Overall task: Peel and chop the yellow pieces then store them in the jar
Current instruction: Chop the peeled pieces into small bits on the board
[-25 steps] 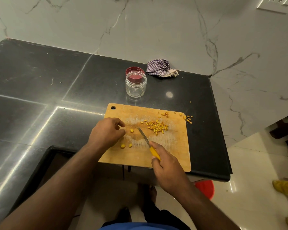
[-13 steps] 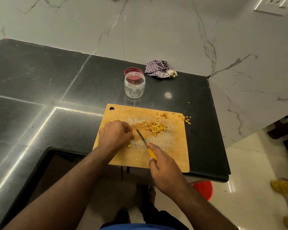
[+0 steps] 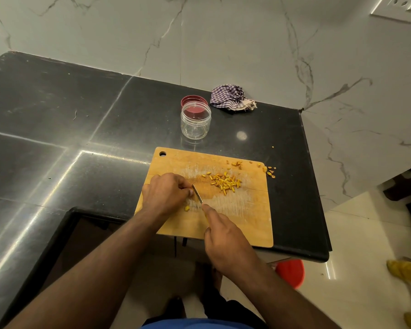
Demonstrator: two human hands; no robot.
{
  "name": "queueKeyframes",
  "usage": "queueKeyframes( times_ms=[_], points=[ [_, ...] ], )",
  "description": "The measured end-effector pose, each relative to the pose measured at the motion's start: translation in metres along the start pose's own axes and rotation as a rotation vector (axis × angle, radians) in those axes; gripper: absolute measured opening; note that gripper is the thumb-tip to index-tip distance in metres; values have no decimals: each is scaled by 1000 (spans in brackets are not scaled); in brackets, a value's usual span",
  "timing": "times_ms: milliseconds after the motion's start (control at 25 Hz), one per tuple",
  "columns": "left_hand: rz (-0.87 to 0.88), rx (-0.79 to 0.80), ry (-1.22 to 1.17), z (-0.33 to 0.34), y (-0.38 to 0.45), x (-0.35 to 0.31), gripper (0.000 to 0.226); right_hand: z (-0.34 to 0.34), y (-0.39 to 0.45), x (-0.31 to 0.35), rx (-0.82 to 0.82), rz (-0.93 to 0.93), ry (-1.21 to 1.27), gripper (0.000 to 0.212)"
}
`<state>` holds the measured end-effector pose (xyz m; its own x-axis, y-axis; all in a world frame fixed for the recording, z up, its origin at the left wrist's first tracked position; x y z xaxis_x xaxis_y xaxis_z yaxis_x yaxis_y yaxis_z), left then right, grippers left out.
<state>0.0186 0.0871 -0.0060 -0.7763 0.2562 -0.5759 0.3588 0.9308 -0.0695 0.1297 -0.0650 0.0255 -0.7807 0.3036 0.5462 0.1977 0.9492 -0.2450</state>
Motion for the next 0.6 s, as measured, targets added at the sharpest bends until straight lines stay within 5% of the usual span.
queueKeyframes(
  times_ms=[600],
  points=[
    [2,-16,37,-6,-6,-4,14,-6,-4,4,0,13,64,54]
  ],
)
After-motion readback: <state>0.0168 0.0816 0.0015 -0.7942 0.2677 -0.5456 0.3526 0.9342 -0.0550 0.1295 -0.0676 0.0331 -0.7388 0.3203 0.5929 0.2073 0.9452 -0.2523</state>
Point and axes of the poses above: each hand's wrist, its own y-axis towards the middle knuckle, its own z-axis out of the palm, x = y × z, the point moved 7 cm from there along y, towards the middle knuckle, and after that the axes turned 8 degrees about z, right-handed, at the moved point
